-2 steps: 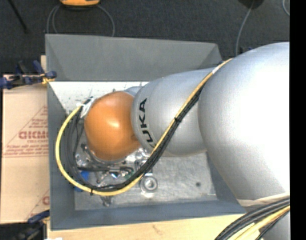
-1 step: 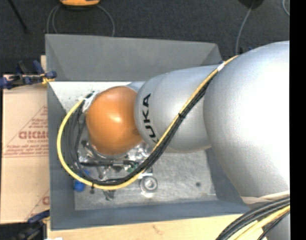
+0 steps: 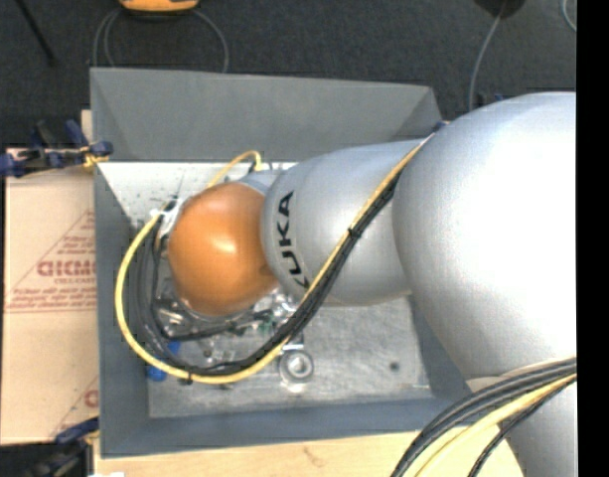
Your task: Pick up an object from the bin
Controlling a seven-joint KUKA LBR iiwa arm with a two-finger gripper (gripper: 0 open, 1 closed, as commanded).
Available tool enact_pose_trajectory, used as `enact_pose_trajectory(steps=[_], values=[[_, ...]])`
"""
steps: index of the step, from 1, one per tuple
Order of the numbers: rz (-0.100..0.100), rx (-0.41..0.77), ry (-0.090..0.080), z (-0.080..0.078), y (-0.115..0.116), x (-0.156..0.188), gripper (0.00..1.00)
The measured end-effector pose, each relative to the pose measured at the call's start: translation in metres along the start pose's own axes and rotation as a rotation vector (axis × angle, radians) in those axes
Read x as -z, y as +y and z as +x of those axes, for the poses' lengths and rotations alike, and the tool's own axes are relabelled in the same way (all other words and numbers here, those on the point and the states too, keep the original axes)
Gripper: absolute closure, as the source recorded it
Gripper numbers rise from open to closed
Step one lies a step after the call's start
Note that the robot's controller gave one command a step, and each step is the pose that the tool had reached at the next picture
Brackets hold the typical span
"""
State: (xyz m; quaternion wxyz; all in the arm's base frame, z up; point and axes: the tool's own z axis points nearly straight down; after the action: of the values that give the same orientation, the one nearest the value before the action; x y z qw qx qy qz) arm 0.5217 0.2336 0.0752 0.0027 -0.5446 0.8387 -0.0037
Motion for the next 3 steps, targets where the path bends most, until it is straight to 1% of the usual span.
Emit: enact_pose_trajectory(steps=[1,2,3], values=[[0.004,0.157,-0.003,-0.0008,-0.0010,-0.0001,0.00],[-0.004,0.159,-0.009,-0.0037,0.0037,-0.0009,1.00],[-0.008,0.151,-0.006,-0.0045,0.0027,0.0007,1.00]])
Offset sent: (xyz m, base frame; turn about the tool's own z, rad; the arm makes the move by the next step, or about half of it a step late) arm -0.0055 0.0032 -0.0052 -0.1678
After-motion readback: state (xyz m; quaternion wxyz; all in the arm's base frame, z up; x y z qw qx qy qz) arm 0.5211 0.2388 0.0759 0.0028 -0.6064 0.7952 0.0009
